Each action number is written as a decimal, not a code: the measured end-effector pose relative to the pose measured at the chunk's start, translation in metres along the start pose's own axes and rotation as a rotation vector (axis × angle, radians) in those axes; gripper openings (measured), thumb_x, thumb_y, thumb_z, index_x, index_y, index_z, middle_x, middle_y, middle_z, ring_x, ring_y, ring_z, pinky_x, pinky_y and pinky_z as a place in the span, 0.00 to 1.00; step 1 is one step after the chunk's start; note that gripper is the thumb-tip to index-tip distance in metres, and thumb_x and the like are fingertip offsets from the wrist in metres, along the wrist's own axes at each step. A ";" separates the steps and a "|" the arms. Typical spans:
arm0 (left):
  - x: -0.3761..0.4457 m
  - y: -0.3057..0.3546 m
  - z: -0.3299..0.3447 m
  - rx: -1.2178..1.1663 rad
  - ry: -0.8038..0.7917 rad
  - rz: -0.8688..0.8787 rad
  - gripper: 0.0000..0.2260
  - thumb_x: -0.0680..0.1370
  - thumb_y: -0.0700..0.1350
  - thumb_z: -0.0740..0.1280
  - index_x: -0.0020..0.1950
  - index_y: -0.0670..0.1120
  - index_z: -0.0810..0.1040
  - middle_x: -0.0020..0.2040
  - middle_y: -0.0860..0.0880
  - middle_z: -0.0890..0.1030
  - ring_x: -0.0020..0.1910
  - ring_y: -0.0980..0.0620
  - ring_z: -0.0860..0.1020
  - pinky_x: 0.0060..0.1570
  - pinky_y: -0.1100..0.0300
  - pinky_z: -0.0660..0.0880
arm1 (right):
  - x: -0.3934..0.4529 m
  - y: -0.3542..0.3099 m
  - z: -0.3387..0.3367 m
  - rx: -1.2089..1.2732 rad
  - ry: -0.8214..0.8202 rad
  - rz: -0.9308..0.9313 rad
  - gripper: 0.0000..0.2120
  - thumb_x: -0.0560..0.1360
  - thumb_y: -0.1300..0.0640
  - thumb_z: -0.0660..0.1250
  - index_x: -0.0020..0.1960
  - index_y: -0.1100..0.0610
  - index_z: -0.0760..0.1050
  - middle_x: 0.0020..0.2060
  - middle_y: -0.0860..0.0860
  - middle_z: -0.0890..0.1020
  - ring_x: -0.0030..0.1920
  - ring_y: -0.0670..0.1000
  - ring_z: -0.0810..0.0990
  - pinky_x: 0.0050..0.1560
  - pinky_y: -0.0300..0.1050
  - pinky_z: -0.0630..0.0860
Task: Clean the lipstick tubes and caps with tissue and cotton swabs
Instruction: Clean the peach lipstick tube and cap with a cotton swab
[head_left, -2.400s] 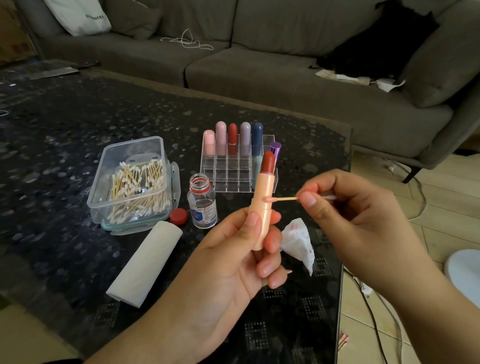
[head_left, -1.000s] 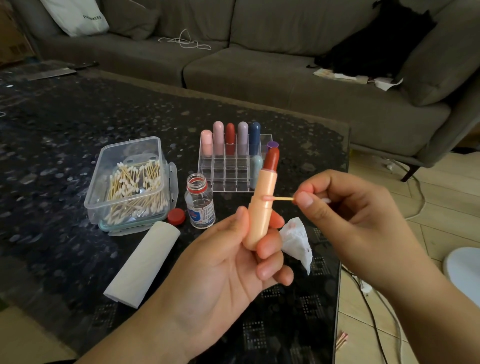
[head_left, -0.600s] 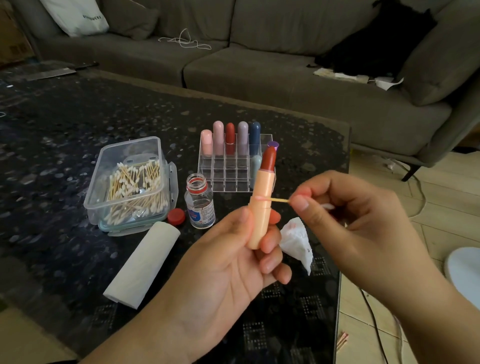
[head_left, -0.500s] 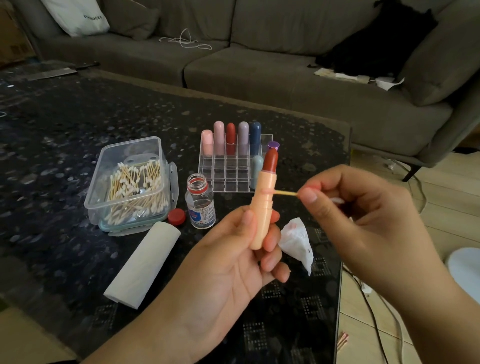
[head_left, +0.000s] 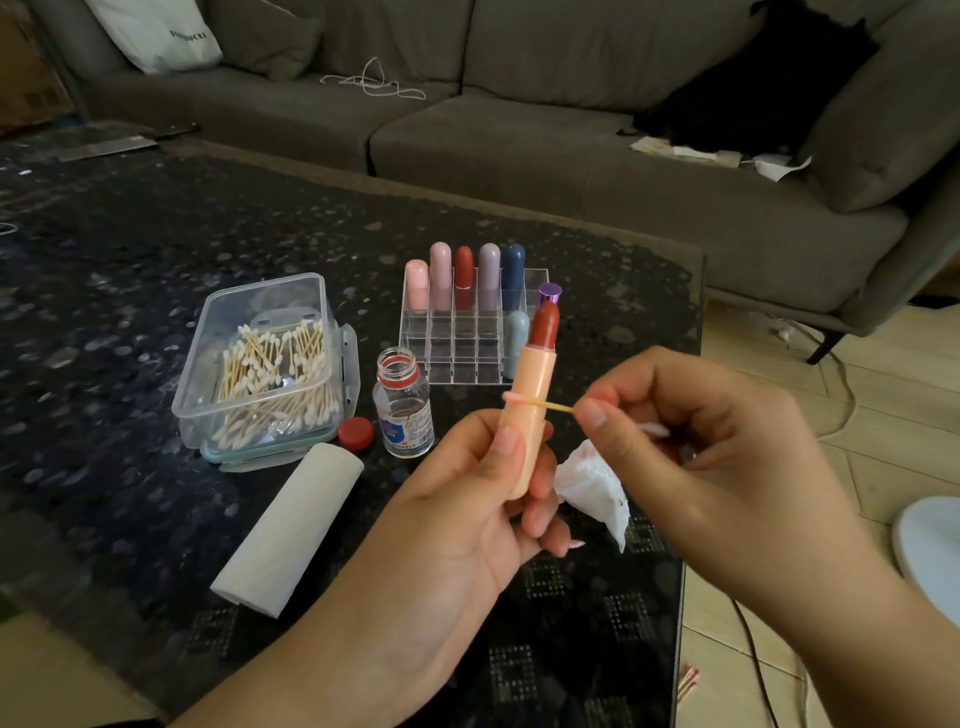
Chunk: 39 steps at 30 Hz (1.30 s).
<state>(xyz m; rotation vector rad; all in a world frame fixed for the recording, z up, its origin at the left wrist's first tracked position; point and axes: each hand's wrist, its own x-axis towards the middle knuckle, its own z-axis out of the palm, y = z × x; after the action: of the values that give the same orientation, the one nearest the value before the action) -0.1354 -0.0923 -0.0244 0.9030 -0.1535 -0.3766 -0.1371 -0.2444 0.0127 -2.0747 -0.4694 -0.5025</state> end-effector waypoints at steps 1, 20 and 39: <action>0.000 -0.001 0.000 0.006 -0.001 0.000 0.09 0.69 0.49 0.66 0.42 0.46 0.82 0.33 0.48 0.73 0.29 0.53 0.70 0.33 0.60 0.73 | 0.000 0.000 -0.001 0.002 -0.002 0.000 0.06 0.72 0.49 0.64 0.38 0.49 0.75 0.28 0.51 0.76 0.25 0.49 0.70 0.25 0.30 0.65; 0.001 0.002 -0.015 -0.307 -0.293 -0.159 0.13 0.77 0.49 0.66 0.54 0.40 0.79 0.36 0.47 0.74 0.33 0.53 0.72 0.40 0.56 0.75 | 0.003 0.008 -0.008 0.213 -0.082 0.080 0.07 0.70 0.46 0.65 0.40 0.49 0.77 0.27 0.48 0.74 0.27 0.42 0.69 0.29 0.30 0.67; 0.001 0.004 -0.016 -0.280 -0.269 -0.125 0.13 0.75 0.49 0.69 0.52 0.41 0.79 0.35 0.47 0.74 0.32 0.53 0.71 0.39 0.57 0.75 | 0.002 0.008 -0.008 0.151 -0.090 0.054 0.06 0.70 0.46 0.66 0.42 0.47 0.78 0.32 0.53 0.78 0.30 0.52 0.73 0.30 0.38 0.70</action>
<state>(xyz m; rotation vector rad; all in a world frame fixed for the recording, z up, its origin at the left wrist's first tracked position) -0.1290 -0.0790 -0.0311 0.5846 -0.2851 -0.6202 -0.1325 -0.2546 0.0119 -1.9645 -0.4874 -0.3330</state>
